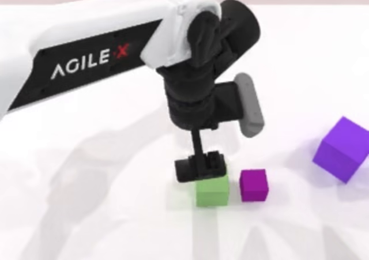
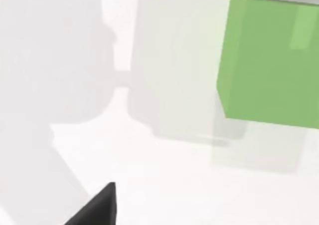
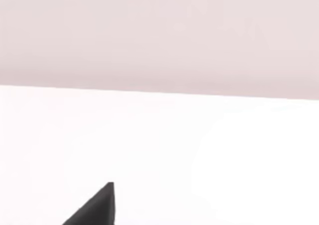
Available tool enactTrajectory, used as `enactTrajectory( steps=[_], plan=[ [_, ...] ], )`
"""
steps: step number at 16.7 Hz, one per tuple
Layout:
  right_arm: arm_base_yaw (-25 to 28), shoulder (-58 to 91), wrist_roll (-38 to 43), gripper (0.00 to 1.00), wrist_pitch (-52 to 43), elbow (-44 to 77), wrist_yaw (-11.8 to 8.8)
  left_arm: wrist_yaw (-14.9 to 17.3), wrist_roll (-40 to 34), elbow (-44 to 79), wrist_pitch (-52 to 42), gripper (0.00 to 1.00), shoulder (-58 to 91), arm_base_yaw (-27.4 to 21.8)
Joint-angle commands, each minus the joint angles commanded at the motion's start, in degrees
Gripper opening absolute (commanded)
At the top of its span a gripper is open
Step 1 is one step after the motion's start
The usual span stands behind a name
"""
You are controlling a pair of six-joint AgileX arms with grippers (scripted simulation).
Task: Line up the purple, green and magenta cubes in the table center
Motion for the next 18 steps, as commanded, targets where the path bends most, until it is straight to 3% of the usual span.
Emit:
enactTrajectory(
  steps=[6, 18],
  plan=[
    [2.57, 23.48, -8.28, 1.00, -14.70, 19.02, 0.06, -0.73, -8.49, -21.94, 13.85, 1.00, -24.28, 11.46],
    [8.68, 84.42, -27.94, 1.00, -50.31, 62.35, 0.34, 0.41, -31.60, -80.39, 49.21, 1.00, -92.24, 38.23]
  ],
)
